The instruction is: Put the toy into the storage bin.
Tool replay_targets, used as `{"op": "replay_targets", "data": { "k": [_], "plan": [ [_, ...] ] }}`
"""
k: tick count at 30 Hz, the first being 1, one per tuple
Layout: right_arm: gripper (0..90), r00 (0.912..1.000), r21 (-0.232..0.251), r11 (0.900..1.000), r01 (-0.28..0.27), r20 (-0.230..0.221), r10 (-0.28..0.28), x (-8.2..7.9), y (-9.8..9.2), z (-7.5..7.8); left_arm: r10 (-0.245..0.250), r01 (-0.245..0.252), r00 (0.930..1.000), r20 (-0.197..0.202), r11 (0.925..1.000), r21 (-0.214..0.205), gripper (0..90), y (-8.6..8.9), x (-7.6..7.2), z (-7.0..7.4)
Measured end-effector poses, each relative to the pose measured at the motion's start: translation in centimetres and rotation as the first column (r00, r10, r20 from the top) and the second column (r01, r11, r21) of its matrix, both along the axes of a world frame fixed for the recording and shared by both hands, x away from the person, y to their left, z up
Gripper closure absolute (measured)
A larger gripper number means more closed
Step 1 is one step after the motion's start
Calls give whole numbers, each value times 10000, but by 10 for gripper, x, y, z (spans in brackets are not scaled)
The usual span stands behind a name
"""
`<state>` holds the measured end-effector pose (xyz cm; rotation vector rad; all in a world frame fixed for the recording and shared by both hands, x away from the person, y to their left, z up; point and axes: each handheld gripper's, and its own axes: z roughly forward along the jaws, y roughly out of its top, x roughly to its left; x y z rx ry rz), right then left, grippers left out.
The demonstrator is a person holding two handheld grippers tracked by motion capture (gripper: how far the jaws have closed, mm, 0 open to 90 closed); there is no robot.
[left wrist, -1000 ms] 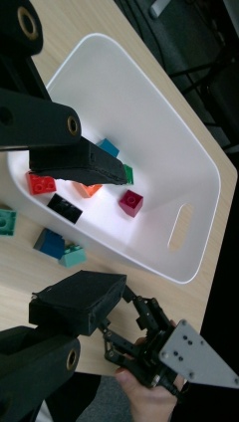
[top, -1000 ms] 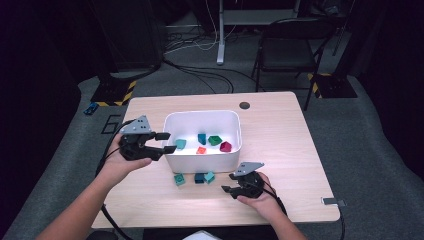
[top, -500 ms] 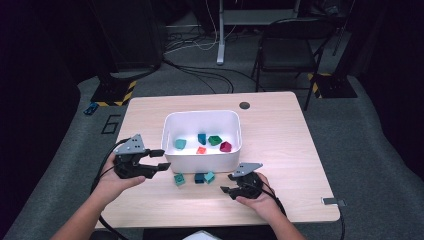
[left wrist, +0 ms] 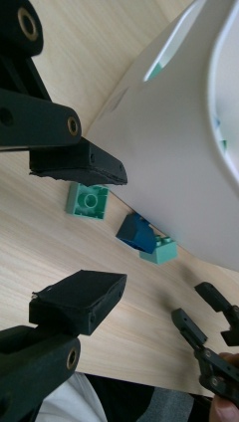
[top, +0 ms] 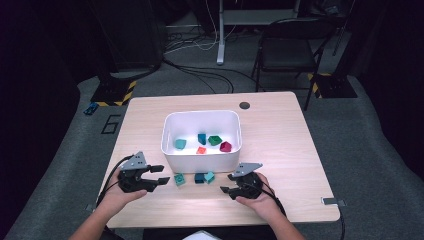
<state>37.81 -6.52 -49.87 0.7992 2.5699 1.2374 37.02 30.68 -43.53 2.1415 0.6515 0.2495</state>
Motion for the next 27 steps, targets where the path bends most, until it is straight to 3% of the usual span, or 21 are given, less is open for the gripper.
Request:
{"op": "replay_targets", "data": {
  "k": [10,19,27],
  "plan": [
    [448,10000,19,10000,6,6,-6,0,0,0,342,-341,9988,-344,9994,45,477,1,12,-31],
    [448,10000,16,10000,-34,48,33,0,0,0,242,-232,9985,-499,9995,207,477,-6,20,-51],
    [448,9999,21,10000,-86,81,86,0,0,1,224,-169,9970,-740,9971,739,475,-11,29,-65]
  ]
}}
